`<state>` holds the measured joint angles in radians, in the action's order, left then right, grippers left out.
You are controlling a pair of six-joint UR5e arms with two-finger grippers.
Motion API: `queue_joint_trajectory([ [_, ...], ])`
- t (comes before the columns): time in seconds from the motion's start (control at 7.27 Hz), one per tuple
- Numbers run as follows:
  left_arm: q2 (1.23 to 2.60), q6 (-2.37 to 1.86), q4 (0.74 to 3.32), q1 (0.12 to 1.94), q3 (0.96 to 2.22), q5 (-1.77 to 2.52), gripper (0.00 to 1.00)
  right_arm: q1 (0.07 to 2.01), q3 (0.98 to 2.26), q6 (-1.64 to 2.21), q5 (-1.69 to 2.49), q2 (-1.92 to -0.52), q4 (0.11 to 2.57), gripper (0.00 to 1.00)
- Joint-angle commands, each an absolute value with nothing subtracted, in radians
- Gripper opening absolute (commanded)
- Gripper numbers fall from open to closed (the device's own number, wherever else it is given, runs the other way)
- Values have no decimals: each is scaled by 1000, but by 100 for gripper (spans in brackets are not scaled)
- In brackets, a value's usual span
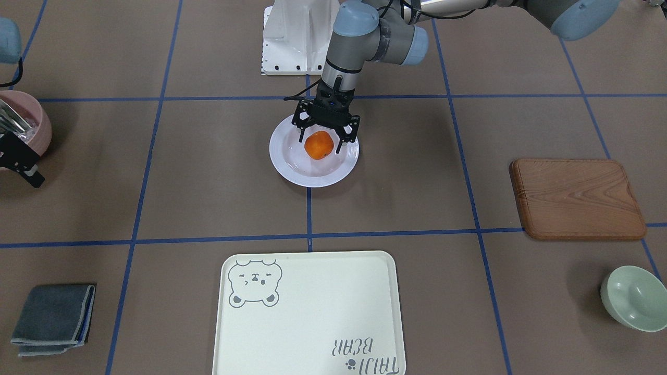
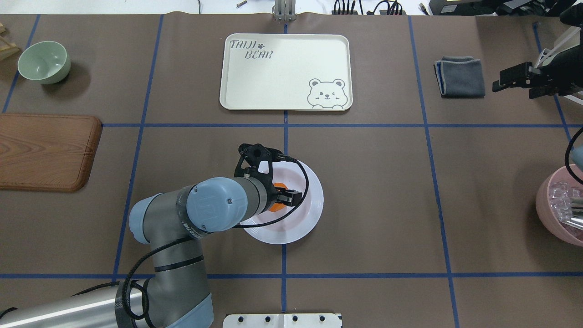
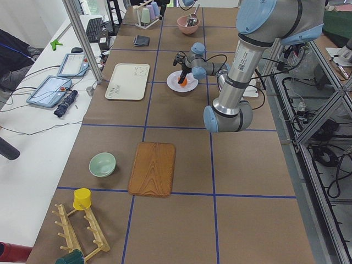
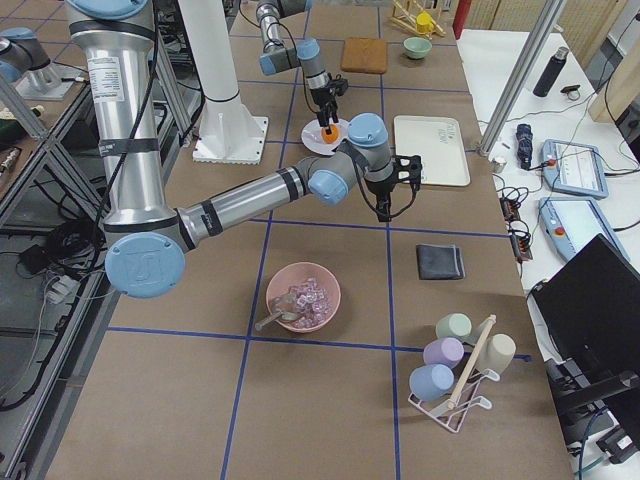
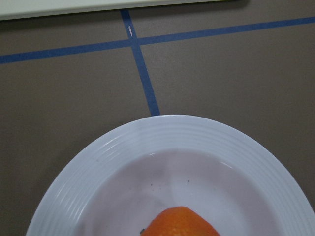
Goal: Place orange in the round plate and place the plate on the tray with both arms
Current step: 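Release the orange onto the plate and lift the left gripper away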
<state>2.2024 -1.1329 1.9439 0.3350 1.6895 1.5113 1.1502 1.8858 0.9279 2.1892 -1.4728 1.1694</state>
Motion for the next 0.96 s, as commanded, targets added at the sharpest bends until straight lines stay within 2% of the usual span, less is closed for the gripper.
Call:
queue_joint_trajectory([
  [0.0, 2195, -1128, 1909, 423, 1787, 1660, 99, 1108, 1937, 1033, 2186, -1463, 1169, 100],
  [0.14, 2175, -1121, 1844, 565, 1798, 1856, 99, 1085, 1950, 1075, 2181, -1451, 1167, 100],
  [0.41, 2078, -736, 1794, 813, 1806, 2054, 99, 1017, 1960, 1255, 2130, -1447, 1047, 100],
  [0.83, 2017, -123, 1484, 1162, 1769, 2174, 99, 730, 1988, 1570, 1798, -1445, 888, 100],
])
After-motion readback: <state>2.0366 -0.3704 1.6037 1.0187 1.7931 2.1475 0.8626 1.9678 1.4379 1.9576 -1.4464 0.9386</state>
